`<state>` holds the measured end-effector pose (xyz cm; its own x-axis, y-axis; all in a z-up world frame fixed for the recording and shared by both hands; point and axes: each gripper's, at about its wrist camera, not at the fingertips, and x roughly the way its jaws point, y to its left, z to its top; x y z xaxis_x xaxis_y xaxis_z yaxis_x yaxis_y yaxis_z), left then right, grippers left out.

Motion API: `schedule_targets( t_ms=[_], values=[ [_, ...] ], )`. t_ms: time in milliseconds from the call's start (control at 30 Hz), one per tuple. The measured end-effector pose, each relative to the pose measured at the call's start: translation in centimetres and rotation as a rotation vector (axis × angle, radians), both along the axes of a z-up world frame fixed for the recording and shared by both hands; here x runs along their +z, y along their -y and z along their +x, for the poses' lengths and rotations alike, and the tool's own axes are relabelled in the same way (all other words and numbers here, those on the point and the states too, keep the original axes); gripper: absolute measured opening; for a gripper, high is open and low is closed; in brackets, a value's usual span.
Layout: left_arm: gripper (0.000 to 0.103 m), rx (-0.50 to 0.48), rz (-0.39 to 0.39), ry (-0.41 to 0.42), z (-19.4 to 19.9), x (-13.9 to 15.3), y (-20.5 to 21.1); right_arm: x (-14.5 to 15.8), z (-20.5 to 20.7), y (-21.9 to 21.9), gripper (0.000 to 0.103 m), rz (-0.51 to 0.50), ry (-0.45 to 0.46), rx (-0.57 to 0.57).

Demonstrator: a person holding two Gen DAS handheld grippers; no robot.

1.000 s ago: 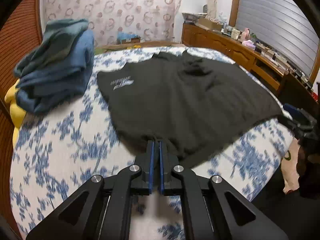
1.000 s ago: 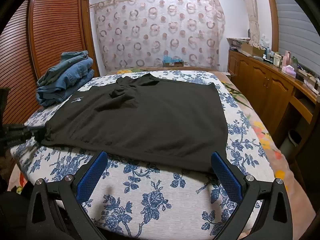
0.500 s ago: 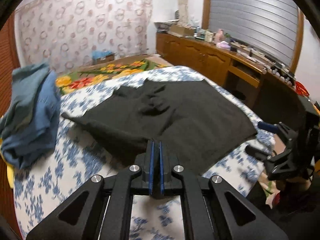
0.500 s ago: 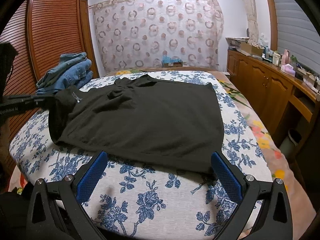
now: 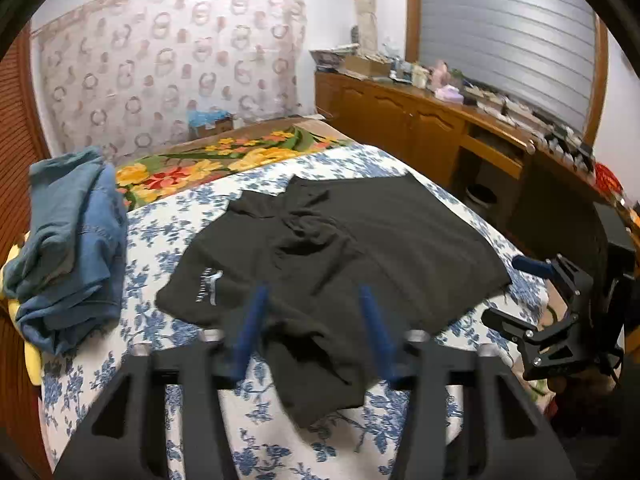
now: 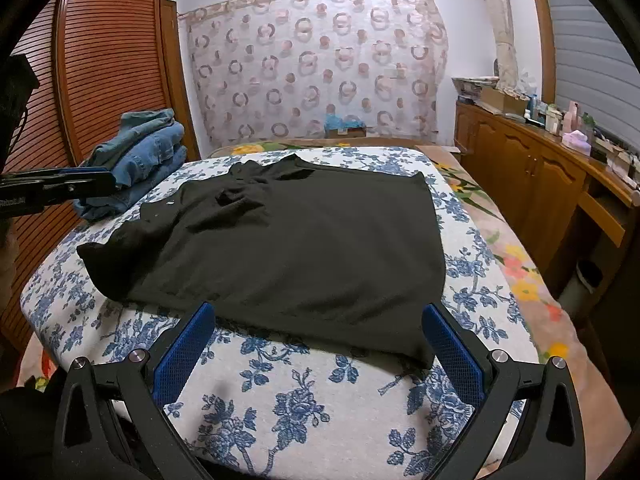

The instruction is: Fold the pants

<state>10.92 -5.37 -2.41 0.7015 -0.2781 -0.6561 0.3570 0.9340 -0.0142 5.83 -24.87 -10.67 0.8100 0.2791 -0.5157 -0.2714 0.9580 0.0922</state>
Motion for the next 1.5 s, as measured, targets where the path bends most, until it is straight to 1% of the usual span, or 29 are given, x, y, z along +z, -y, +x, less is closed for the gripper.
schedule_targets(
  t_ms=[67, 167, 267, 400, 567, 667, 733, 767, 833, 933, 1033, 1167, 1267, 1333, 1367, 1433, 1467, 1500],
  values=[
    [0.069, 0.017, -0.005, 0.01, -0.1, 0.0, -0.8, 0.1, 0.2, -0.3, 0.103, 0.0, 0.0, 0.007],
    [0.074, 0.054, -0.018, 0.022, -0.6, 0.0, -2.4, 0.4, 0.4, -1.0, 0.103, -0.001, 0.003, 0.023],
    [0.075, 0.079, -0.018, 0.023, -0.9, -0.4, -3.7, 0.8, 0.6, -1.5, 0.102, 0.016, 0.004, 0.052],
    [0.075, 0.118, -0.016, 0.008, -1.2, -1.4, -5.3, 1.6, 0.9, -2.8, 0.096, 0.018, 0.016, 0.1],
    [0.075, 0.165, -0.019, -0.019, -1.7, -3.2, -6.9, 3.1, 1.1, -5.0, 0.088, 0.031, 0.034, 0.189],
    [0.075, 0.189, -0.022, -0.034, -2.0, -4.3, -7.8, 4.0, 1.2, -6.9, 0.08, 0.037, 0.047, 0.262],
    [0.075, 0.217, -0.021, -0.038, -2.2, -5.0, -8.4, 4.3, 1.4, -7.9, 0.072, 0.046, 0.047, 0.303],
    [0.075, 0.227, -0.022, -0.04, -2.3, -5.2, -8.6, 4.4, 1.6, -8.7, 0.071, 0.053, 0.042, 0.332],
    [0.075, 0.24, -0.036, -0.05, -2.3, -5.7, -9.1, 4.2, 2.2, -9.5, 0.063, 0.052, 0.032, 0.36],
    [0.075, 0.255, -0.046, -0.058, -2.3, -6.1, -9.7, 3.6, 3.0, -10.5, 0.06, 0.039, 0.007, 0.39],
    [0.075, 0.26, -0.052, -0.056, -2.5, -6.1, -9.9, 2.9, 3.6, -11.0, 0.058, 0.03, -0.026, 0.408],
    [0.075, 0.259, -0.057, -0.052, -2.6, -6.1, -10.0, 1.8, 5.0, -10.9, 0.056, 0.011, -0.102, 0.416],
    [0.075, 0.258, -0.059, -0.055, -2.5, -6.2, -9.8, 1.8, 6.0, -10.3, 0.055, 0.03, -0.156, 0.415],
    [0.075, 0.255, -0.06, -0.056, -2.6, -6.2, -9.7, 2.1, 6.3, -10.0, 0.044, 0.043, -0.168, 0.416],
    [0.075, 0.253, -0.059, -0.059, -2.6, -6.3, -9.6, 2.0, 6.5, -9.6, 0.041, 0.052, -0.176, 0.418],
    [0.075, 0.248, -0.055, -0.061, -2.5, -6.4, -9.4, 2.5, 6.5, -9.9, 0.03, 0.058, -0.184, 0.426],
    [0.075, 0.245, -0.053, -0.061, -2.5, -6.4, -9.3, 2.6, 6.2, -9.8, 0.028, 0.057, -0.184, 0.428],
    [0.075, 0.243, -0.053, -0.061, -2.6, -6.4, -9.1, 2.7, 6.3, -10.0, 0.023, 0.052, -0.181, 0.432]
  ],
)
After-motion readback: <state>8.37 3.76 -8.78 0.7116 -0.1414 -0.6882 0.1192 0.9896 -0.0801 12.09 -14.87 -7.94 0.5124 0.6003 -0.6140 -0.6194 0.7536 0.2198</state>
